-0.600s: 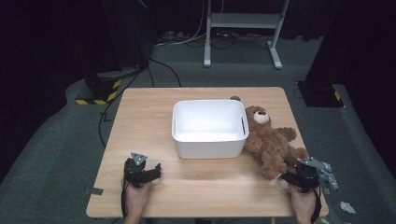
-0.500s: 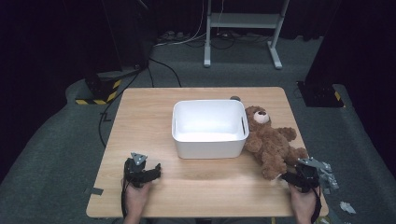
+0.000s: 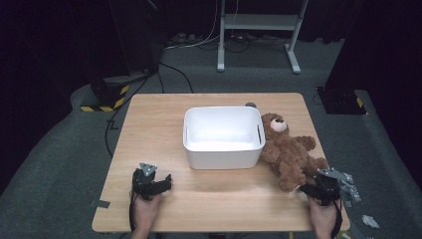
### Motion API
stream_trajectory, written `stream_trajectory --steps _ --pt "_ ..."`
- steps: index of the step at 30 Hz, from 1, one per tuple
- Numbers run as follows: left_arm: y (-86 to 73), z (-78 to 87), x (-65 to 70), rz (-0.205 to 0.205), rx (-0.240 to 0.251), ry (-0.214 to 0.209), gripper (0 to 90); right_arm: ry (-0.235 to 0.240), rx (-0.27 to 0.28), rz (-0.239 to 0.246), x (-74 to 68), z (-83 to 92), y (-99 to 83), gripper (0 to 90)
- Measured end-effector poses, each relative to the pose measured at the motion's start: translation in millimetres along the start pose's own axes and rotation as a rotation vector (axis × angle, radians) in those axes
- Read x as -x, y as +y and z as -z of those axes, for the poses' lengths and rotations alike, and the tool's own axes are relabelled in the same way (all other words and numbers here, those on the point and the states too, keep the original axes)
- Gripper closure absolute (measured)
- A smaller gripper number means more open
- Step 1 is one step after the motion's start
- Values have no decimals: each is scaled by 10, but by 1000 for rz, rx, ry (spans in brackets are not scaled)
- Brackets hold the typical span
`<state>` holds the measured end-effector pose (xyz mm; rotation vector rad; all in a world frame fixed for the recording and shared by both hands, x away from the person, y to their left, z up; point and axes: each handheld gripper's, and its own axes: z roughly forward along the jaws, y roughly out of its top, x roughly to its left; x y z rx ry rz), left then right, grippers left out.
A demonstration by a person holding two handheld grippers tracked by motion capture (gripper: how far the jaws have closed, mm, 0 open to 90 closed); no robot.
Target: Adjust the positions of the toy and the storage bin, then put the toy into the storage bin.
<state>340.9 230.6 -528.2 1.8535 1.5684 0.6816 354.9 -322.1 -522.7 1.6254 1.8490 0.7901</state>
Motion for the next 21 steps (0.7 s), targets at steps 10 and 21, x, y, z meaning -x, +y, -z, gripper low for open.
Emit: stream_trajectory --steps 10,21 --pt "6 -6 2 -3 2 -5 161 17 -25 18 8 2 14 205" --pt "1 0 -1 -2 4 -1 173 5 -8 9 15 -25 15 189"
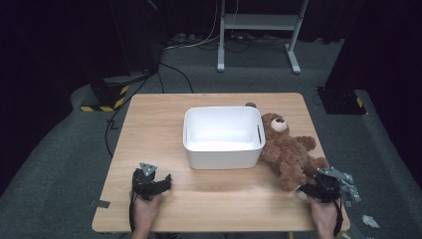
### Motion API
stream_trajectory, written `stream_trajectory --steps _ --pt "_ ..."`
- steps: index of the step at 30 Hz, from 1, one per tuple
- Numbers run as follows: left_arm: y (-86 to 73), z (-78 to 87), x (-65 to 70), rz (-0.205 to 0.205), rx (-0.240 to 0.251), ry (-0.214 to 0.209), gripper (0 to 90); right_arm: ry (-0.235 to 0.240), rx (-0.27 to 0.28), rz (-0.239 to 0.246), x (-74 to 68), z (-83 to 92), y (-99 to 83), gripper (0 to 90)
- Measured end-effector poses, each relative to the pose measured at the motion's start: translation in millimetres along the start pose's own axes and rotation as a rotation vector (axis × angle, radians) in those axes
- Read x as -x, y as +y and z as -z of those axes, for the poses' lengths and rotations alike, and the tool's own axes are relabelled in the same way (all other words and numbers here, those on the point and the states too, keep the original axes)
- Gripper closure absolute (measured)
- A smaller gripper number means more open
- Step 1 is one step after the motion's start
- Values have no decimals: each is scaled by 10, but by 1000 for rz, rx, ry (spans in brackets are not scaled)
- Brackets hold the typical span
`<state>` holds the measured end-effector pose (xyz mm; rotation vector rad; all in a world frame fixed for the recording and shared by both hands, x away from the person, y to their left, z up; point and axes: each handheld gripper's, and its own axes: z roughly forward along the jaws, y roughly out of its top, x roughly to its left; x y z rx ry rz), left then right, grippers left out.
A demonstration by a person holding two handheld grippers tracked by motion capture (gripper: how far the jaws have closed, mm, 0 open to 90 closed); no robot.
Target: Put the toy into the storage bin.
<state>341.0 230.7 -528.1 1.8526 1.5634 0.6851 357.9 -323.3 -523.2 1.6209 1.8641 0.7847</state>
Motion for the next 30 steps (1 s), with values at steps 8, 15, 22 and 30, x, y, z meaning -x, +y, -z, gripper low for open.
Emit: stream_trajectory --steps 8,15,22,30 --pt "-2 3 5 3 0 5 174 -1 -8 -4 -3 9 1 191" --pt "-6 3 5 5 3 2 174 18 11 -20 34 71 -32 198" --pt "-3 3 6 5 1 6 174 28 40 -33 56 163 -77 197" --pt "-4 3 7 6 2 4 175 69 66 -11 59 302 -77 232"
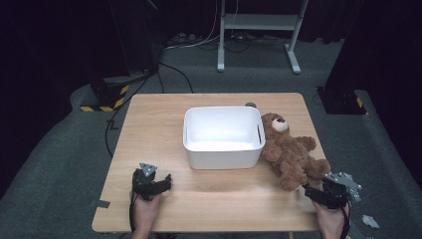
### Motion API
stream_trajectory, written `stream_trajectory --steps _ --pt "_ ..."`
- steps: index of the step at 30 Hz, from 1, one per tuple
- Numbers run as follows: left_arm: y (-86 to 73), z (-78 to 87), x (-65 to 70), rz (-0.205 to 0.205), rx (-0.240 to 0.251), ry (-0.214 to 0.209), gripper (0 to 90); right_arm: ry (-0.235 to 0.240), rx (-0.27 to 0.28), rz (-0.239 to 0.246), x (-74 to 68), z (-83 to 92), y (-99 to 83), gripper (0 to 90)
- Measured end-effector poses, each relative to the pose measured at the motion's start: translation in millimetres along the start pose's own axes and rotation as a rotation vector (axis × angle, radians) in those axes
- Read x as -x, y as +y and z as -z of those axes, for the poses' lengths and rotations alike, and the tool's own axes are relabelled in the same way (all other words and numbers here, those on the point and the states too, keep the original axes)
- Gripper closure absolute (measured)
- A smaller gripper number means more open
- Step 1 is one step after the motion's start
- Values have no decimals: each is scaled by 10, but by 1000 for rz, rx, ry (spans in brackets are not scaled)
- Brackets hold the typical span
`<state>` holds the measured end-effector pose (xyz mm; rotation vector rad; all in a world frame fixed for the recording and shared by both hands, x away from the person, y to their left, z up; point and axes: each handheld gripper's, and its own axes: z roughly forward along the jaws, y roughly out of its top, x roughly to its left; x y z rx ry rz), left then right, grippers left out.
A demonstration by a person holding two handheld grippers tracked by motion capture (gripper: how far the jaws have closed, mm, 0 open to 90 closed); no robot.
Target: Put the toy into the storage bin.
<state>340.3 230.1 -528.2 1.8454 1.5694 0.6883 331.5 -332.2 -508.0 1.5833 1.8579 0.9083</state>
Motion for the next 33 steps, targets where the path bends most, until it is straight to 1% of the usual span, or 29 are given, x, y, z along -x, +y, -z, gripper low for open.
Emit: stream_trajectory --steps 1,3,4,5,6,8,11,12,16,17,18,21,24,26,28,30,31,32,33 --pt "0 0 0 0 0 0 175 5 -3 -7 -9 17 -2 233" --pt "0 0 0 0 0 0 175 5 4 -4 -7 29 -3 235" --pt "1 -1 0 0 0 1 175 13 7 -1 -4 48 -5 242" --pt "2 -2 -1 -1 0 1 175 13 26 -7 -3 77 -9 259" --pt "2 -2 -1 -1 0 1 175 16 34 -4 0 87 -6 265" --pt "2 -1 -1 -1 -1 0 175 18 27 -9 -8 104 -1 277" --pt "2 -2 -1 -1 0 0 175 16 27 1 -12 148 19 287" --pt "2 -2 -1 -1 0 0 175 21 37 11 1 177 30 294" --pt "5 0 -4 -5 -5 0 177 25 49 5 10 208 44 309" --pt "5 0 -4 -5 -5 0 177 27 47 0 10 227 48 319" --pt "5 0 -4 -5 -5 0 177 28 58 7 23 242 49 332" --pt "8 -3 -4 -5 -5 -2 178 56 88 -13 33 298 45 406" --pt "8 -4 -4 -5 -5 -2 178 66 103 -1 37 316 79 444" --pt "8 -3 -3 -4 -5 -1 178 71 106 4 45 327 96 449" --pt "8 -3 -5 -6 -5 -2 178 67 128 0 62 369 137 455" --pt "8 -3 -3 -4 -5 -1 179 72 129 -3 70 384 149 452" --pt "8 -3 -3 -5 -5 -1 179 80 137 -13 84 399 172 448" --pt "8 -3 -3 -5 -5 -1 178 80 137 -13 84 399 172 448" --pt "9 -3 -4 -6 -5 -1 179 96 134 -19 95 400 197 443"
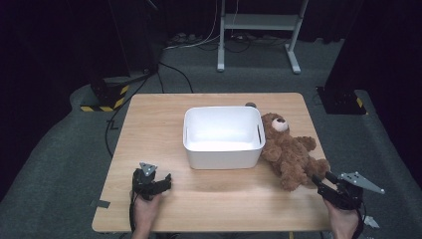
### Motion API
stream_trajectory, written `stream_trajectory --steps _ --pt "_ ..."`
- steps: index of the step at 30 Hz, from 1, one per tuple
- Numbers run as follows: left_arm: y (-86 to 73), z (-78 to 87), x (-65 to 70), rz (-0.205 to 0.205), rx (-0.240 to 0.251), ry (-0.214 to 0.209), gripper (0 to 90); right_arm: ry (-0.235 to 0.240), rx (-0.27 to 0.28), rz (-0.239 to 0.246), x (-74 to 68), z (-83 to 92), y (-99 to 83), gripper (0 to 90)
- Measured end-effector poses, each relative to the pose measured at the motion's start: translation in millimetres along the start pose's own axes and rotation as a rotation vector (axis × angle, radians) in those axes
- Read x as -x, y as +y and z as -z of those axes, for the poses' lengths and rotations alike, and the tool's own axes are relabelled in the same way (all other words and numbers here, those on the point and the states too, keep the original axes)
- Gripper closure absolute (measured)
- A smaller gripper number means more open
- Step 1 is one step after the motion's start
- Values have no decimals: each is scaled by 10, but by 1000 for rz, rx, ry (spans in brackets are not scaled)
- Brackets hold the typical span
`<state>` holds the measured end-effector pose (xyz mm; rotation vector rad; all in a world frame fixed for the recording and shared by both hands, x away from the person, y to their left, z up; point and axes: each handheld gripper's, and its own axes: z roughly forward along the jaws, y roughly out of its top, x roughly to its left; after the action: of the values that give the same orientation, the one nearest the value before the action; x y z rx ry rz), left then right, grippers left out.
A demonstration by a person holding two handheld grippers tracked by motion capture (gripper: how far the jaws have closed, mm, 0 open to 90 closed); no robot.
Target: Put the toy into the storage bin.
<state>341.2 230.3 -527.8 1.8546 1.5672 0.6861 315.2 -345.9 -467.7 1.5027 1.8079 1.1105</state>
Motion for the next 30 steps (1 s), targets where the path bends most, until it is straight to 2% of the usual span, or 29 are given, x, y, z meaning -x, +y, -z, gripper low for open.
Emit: stream_trajectory --steps 6,12,16,18,24,26,30 --pt "0 1 0 0 0 2 179 17 13 2 -17 33 85 434" --pt "-1 1 1 2 0 2 179 6 22 8 -37 2 146 390" --pt "-1 1 2 4 0 3 178 16 20 -14 -60 -12 206 375" --pt "0 1 1 2 0 2 178 12 39 -7 -98 -9 242 373" --pt "0 0 0 1 0 1 179 47 37 -17 -106 -38 322 369" --pt "-1 1 1 3 0 2 179 71 33 -9 -132 -54 350 417" --pt "-1 0 1 4 1 2 179 72 27 2 -169 -60 382 416"
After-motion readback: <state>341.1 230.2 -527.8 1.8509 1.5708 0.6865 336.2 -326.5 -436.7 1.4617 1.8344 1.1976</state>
